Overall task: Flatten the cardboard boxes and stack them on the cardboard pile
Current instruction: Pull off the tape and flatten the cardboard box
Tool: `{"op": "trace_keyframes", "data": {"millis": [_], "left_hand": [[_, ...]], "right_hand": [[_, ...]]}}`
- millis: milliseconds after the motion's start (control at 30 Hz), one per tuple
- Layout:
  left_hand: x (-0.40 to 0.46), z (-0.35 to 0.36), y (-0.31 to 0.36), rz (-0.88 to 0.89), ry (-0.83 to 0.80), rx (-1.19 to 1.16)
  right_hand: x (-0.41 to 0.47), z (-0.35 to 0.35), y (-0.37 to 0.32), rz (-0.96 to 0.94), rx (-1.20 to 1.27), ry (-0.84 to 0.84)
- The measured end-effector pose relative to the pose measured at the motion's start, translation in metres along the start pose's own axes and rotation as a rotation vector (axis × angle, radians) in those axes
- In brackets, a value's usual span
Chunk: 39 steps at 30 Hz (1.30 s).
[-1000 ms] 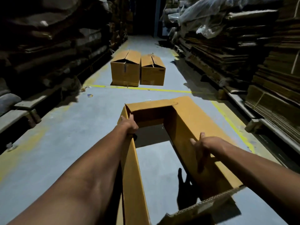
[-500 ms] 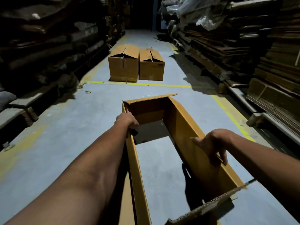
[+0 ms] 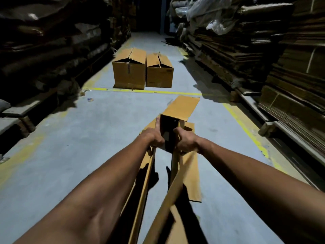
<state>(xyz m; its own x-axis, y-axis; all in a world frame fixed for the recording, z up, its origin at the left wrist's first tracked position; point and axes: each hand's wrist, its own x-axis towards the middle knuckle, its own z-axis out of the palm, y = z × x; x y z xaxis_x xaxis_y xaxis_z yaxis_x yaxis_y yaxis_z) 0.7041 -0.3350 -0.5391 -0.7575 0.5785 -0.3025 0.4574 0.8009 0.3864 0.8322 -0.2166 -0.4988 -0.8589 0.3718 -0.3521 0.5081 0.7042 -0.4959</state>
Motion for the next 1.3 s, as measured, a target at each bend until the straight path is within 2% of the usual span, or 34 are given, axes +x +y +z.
{"op": "trace_keyframes", "data": {"millis": [100,167,233,300,367,433,467,533,600,667,833,867,933,1033,1100,1167,1300], "left_hand": [[-0.005,0.004,0.004,-0.017,-0.003,-0.114],[-0.013,-0.001,0.005,-0.054,-0.002,-0.171],[-0.021,-0.006,0.006,-0.045,0.01,-0.174],[-0.022,-0.004,-0.002,-0.014,-0.024,-0.271],[-0.033,-0.003,-0.012,-0.03,-0.218,-0.448],[-0.037,0.002,-0.025,-0.119,-0.442,-0.512],[-0.046,0.003,-0.027,-0.193,-0.526,-0.504],[-0.067,0.0,-0.026,-0.287,-0.583,-0.455],[-0.082,0.001,-0.028,-0.319,-0.604,-0.445],[-0.087,0.004,-0.03,-0.283,-0.555,-0.434],[-0.085,-0.011,-0.022,-0.12,-0.146,-0.482],[-0.084,-0.018,-0.02,-0.087,-0.134,-0.558],[-0.08,-0.029,-0.014,-0.035,-0.134,-0.666],[-0.089,-0.042,0.01,-0.01,-0.04,-0.736],[-0.094,-0.046,0.028,-0.019,-0.062,-0.826],[-0.096,-0.05,0.04,-0.038,-0.137,-0.871],[-0.097,-0.057,0.051,0.028,-0.084,-0.755]], "right_hand": [[0.006,0.009,0.005,-0.034,0.236,0.045],[0.001,0.015,0.004,-0.049,0.46,0.006],[-0.004,0.019,0.002,-0.052,0.563,-0.035],[-0.008,0.025,-0.002,-0.007,0.537,-0.023],[-0.014,0.025,-0.004,0.137,0.375,0.007],[-0.02,0.019,-0.003,0.322,0.204,-0.019],[-0.025,0.019,-0.001,0.418,0.194,-0.076],[-0.041,0.025,0.0,0.591,0.257,-0.283],[-0.056,0.039,-0.003,0.599,0.331,-0.402],[-0.053,0.054,-0.002,0.586,0.502,-0.321],[-0.01,0.075,0.029,0.548,0.789,0.223],[-0.03,0.066,0.017,0.563,0.809,0.353],[-0.057,0.049,0.004,0.587,0.669,0.574],[-0.065,0.033,0.001,0.401,0.669,0.799],[-0.071,0.034,-0.005,0.251,0.673,0.871],[-0.077,0.038,-0.012,0.115,0.635,0.871],[-0.091,0.045,-0.022,-0.116,0.543,0.867]]}}
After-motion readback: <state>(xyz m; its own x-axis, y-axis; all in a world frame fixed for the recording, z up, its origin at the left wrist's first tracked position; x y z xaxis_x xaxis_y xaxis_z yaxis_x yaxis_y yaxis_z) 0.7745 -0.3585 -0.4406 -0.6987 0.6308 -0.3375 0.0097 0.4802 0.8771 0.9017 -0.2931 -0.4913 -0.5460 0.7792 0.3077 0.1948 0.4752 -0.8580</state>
